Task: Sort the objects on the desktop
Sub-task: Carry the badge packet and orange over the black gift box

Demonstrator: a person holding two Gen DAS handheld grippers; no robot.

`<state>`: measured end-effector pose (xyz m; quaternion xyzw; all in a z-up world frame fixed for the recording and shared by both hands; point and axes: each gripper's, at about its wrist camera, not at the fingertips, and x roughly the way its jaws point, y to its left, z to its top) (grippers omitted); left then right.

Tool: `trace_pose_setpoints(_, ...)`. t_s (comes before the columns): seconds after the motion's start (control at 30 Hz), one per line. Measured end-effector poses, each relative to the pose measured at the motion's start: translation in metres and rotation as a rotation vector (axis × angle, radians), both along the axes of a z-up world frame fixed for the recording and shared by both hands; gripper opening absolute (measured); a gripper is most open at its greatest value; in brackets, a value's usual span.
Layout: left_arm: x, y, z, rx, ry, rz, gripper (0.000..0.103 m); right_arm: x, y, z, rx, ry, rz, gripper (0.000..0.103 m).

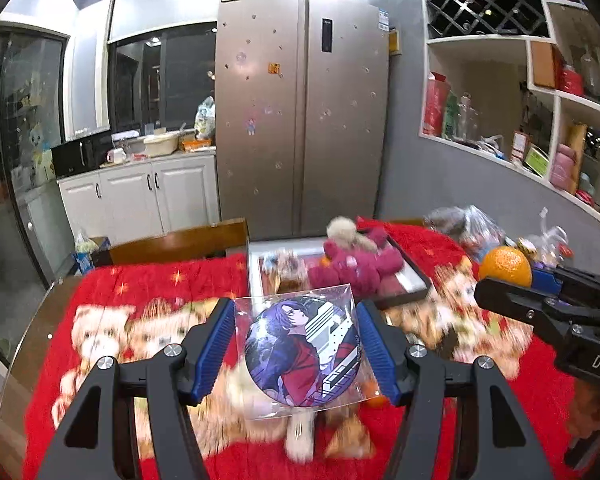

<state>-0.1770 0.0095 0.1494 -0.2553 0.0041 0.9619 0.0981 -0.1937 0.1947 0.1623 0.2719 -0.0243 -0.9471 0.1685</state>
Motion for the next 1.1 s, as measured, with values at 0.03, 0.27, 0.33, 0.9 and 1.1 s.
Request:
trace_pose_setpoints(0.03,-0.014,0.005,0.003,0.015,-0.005,-0.013,0.064,-0.012,0.005,0.002,-0.008,0.002,-0.009,0.039)
trace_pose_setpoints(0.27,-0.104,0.041,-0.006,0.052,-0.044,-0.046,0.064,-0.102,0.037,0.003,-0.063,-0.007,-0.058,0.039)
trace_pose_setpoints(0.33,-0.132,0.055,-0.017,0.051,-0.057,-0.073,0.064,-0.131,0.046,-0.004,-0.064,-0.007,-0.082,0.039)
trace_pose_setpoints(0.9,-0.268,0.081,-0.111,0.016,-0.208,0.045,0.064,-0.297,0.110,-0.117,-0.074,-0.181,-0.183,0.039)
trace_pose_setpoints(1.1,-0.269,0.087,-0.116,-0.013,-0.217,0.062,0.064,-0.313,0.121,-0.152,-0.122,-0.259,-0.198,0.039)
